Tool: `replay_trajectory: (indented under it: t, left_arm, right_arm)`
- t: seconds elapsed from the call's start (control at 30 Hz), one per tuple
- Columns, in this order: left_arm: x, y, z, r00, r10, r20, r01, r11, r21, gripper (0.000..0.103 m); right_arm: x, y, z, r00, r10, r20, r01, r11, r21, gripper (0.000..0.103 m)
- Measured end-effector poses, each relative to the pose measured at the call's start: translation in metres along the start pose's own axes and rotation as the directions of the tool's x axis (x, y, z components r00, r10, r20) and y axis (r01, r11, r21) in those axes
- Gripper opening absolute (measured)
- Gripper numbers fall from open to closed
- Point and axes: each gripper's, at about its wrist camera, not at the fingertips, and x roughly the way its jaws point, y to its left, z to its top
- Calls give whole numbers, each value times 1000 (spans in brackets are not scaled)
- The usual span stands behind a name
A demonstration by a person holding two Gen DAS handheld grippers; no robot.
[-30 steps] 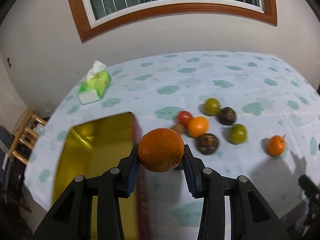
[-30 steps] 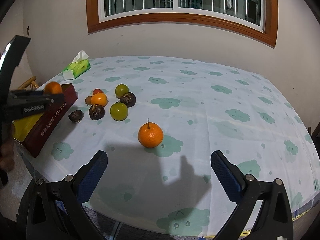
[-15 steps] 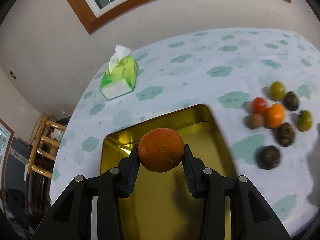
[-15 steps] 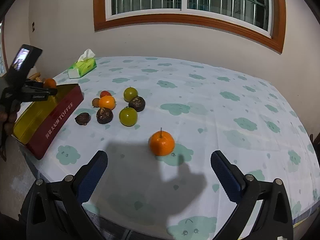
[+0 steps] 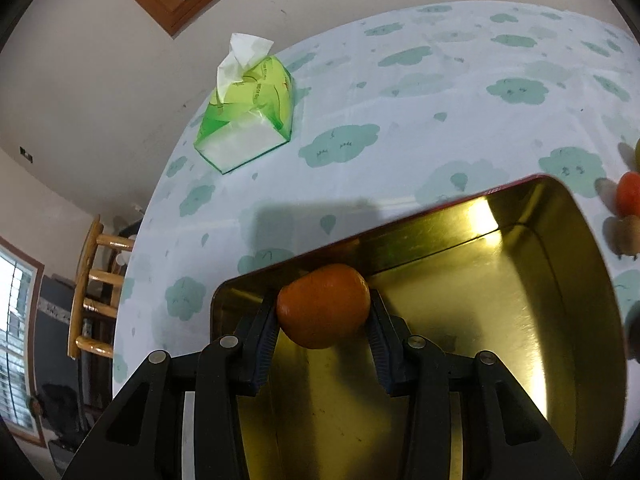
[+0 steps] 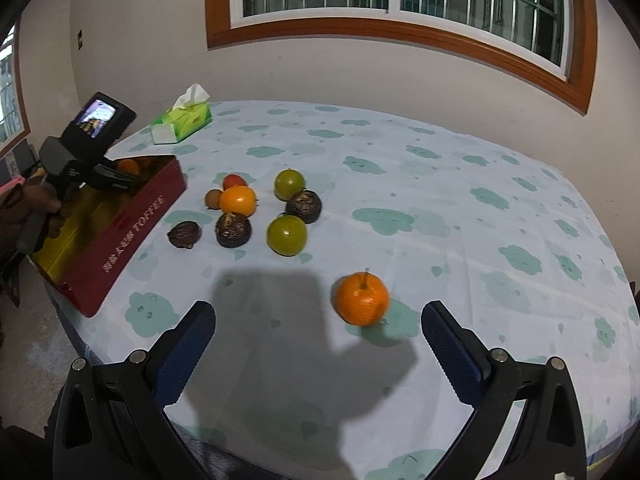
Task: Organize fruits
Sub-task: 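Grasp the large orange with the left gripper and carry it into the tin, then release the orange in the tin with the left gripper while the right gripper drops a mangosteen there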
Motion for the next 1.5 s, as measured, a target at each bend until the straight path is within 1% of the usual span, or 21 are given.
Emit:
replay_trajectory:
  t: [0.07, 0.13, 0.23, 0.37, 0.4, 0.43, 0.47, 0.53, 0.63, 0.77, 0.83, 0.87, 1.0, 1.07, 1.1, 1.17, 1.23, 1.27, 1.37, 1.47, 1.5]
  left_arm:
    - [0, -1, 1, 1000, 11, 16, -12, 1000, 12, 45]
    - [1, 1, 2, 998, 57, 31, -58, 998, 16, 45]
    - [-3, 7, 2, 998, 59, 34, -59, 998, 8, 47]
    - [-23, 15, -3, 994, 58, 92, -57, 998, -17, 50]
    - [-30, 18, -6, 993, 53, 108, -51, 998, -24, 52]
    - [-41, 21, -10, 991, 49, 127, -44, 998, -36, 54]
    - [-47, 23, -13, 989, 49, 138, -43, 998, -47, 55]
    - [-68, 30, -24, 983, 48, 178, -32, 995, -95, 57]
    - [-87, 42, -41, 979, 56, 198, -19, 983, -183, 65]
    - [-102, 54, -68, 978, 96, 188, -42, 961, -274, 66]
    - [-108, 62, -81, 980, 91, 179, -29, 947, -321, 66]
    - [-111, 66, -89, 981, 89, 175, -23, 938, -346, 66]
    - [-118, 80, -113, 982, 92, 164, -14, 906, -423, 66]
    - [-119, 84, -122, 984, 89, 152, -13, 898, -440, 66]
    - [-118, 84, -125, 985, 87, 147, -13, 896, -443, 66]
    - [-117, 82, -131, 987, 78, 139, -8, 896, -445, 66]
    - [-115, 81, -132, 989, 68, 134, -1, 894, -448, 66]
    - [-116, 81, -133, 988, 62, 139, 7, 893, -449, 66]
    - [-122, 79, -137, 985, 47, 166, 32, 895, -445, 66]
    - [-126, 73, -137, 982, 31, 184, 51, 903, -428, 66]
    - [-127, 72, -137, 982, 31, 187, 53, 902, -428, 66]
  right_arm:
    - [3, 4, 3, 1000, 23, -5, -23, 1000, -3, 102]
    - [6, 8, 7, 999, 51, -7, -51, 999, -2, 102]
    - [11, 17, 14, 993, 114, -13, -114, 993, 1, 103]
    - [22, 30, 26, 966, 256, -17, -256, 967, 9, 103]
    - [26, 34, 29, 958, 285, -21, -285, 959, 5, 99]
    - [30, 38, 32, 952, 306, -31, -306, 952, -5, 92]
    - [35, 45, 37, 935, 353, -42, -354, 935, -27, 89]
    - [43, 58, 44, 910, 409, -63, -413, 908, -75, 77]
    - [59, 74, 50, 890, 443, -108, -455, 880, -135, 71]
    - [84, 92, 55, 876, 452, -169, -480, 851, -211, 66]
    - [96, 103, 58, 872, 445, -205, -487, 834, -260, 57]
    - [101, 107, 59, 865, 449, -223, -498, 820, -281, 55]
    - [118, 116, 63, 864, 426, -269, -499, 794, -346, 53]
    - [129, 118, 64, 864, 399, -307, -493, 793, -357, 32]
    - [135, 117, 64, 861, 381, -336, -491, 794, -358, 31]
    - [133, 117, 63, 867, 370, -334, -483, 789, -380, 31]
    - [130, 119, 64, 874, 349, -337, -467, 796, -386, 30]
    - [130, 118, 67, 872, 357, -334, -471, 798, -376, 30]
    - [108, 115, 85, 864, 417, -284, -495, 805, -325, 30]
    - [85, 133, 113, 839, 490, -238, -544, 771, -330, 30]
    - [83, 146, 122, 837, 495, -232, -547, 761, -349, 30]
